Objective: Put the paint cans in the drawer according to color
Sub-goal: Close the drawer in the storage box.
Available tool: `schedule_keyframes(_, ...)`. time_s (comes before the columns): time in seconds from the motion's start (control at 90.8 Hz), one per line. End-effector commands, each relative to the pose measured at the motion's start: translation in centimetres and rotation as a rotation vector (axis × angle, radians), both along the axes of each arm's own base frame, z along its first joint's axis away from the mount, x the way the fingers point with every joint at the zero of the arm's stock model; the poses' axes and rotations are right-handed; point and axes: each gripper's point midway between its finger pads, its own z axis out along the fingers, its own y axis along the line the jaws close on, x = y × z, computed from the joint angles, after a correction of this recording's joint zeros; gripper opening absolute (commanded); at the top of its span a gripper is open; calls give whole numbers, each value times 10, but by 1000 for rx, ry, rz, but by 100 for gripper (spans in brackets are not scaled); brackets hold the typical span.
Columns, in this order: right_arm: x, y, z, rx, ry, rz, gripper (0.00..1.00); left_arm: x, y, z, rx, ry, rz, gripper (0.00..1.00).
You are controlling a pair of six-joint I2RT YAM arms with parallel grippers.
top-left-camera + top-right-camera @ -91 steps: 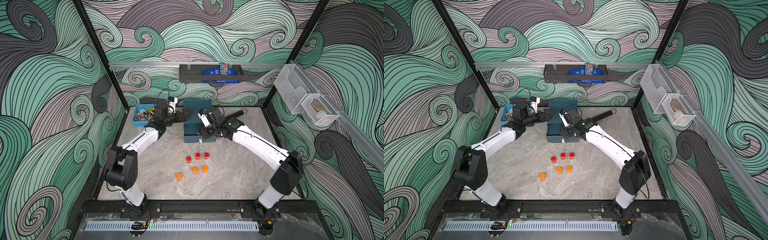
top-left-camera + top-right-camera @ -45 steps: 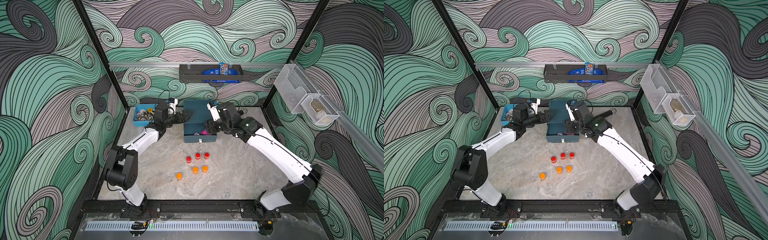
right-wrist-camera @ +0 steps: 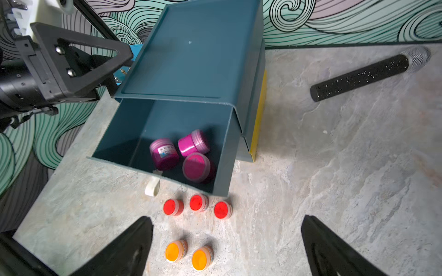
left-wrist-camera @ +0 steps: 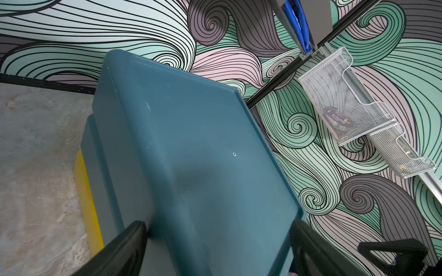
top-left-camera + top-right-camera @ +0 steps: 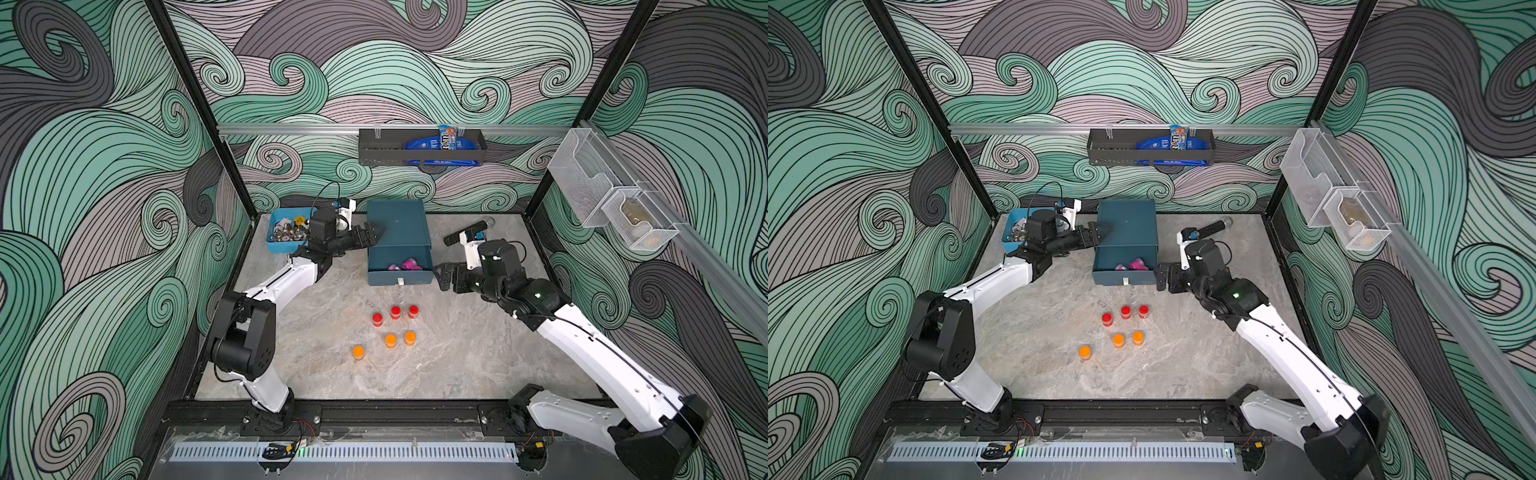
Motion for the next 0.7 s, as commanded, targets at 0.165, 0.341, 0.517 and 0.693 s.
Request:
schedule_keyframes(0.165, -12, 24, 5, 370, 22, 194, 100, -10, -5, 19, -8, -55, -28, 96)
schedule_keyframes(0.341, -17, 15, -21, 346, 55, 135, 75, -10, -5, 19, -8, -56, -26, 96)
schedule_keyframes(0.517, -25, 14, -25, 338, 36, 118, 26, -9, -7, 17, -8, -50, -28, 96)
schedule_keyframes(0.693, -25, 41, -29, 370, 58, 179, 3, -9, -6, 16, -4, -51, -24, 96)
